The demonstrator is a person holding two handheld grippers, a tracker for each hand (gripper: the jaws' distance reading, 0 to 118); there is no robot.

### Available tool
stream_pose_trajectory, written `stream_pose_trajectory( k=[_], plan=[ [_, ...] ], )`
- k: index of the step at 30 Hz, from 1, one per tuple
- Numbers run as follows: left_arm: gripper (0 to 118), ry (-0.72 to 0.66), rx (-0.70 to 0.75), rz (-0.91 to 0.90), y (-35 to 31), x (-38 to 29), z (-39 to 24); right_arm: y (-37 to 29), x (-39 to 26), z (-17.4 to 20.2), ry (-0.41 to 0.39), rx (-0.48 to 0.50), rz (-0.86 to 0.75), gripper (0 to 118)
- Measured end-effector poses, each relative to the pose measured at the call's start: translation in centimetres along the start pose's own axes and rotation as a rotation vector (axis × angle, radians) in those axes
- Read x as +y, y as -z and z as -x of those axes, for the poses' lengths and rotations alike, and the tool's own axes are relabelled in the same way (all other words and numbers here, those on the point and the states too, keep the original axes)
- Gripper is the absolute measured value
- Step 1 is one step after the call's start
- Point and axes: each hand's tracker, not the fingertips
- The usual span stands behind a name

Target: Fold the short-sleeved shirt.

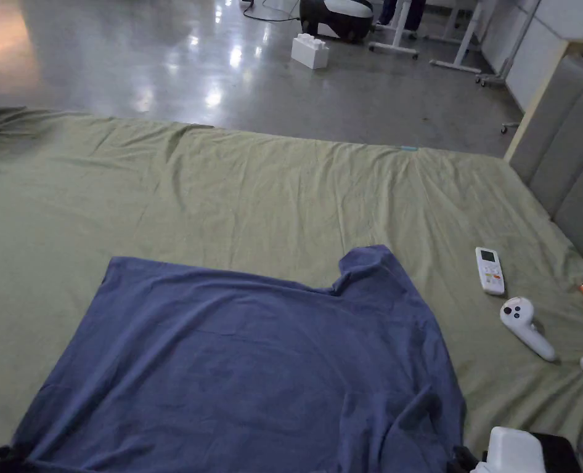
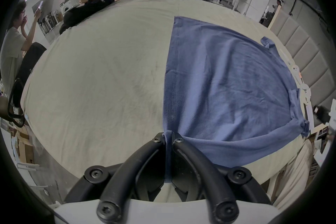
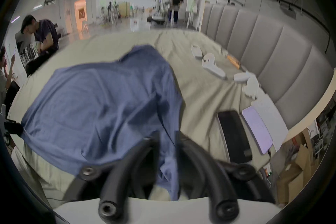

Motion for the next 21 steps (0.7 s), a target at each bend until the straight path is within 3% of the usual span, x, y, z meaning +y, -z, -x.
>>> stream_pose_trajectory(
  k=[1,4,7,10,12,16,18,21],
  plan=[
    [6,0.002,0.0,0.0,-0.2,0.0,-0.1,0.4,-0.4,0.0,-0.013,-0.002,0.021,55],
    [6,0.01,0.003,0.002,0.1,0.1,-0.2,1.7,-1.3,0.3,-0.042,-0.017,0.094,58],
    [6,0.017,0.009,0.008,0.1,-0.1,-0.5,3.5,-2.3,0.9,-0.106,-0.059,0.158,75],
    [6,0.022,0.014,0.013,0.5,-0.1,-0.5,4.9,-3.4,0.8,-0.087,-0.015,0.214,75],
    [6,0.02,0.015,0.015,0.7,-0.1,-0.5,4.8,-3.6,0.5,-0.068,-0.005,0.191,69],
    [6,0.019,0.015,0.014,0.8,-0.2,-0.6,3.5,-3.2,1.0,-0.061,0.052,0.219,26],
    [6,0.019,0.012,0.014,0.8,-0.1,-0.6,3.2,-3.5,1.5,-0.114,0.035,0.23,20],
    [6,0.014,0.007,0.008,0.9,-0.2,-0.5,3.8,-3.9,1.2,-0.092,0.04,0.225,13]
  ],
)
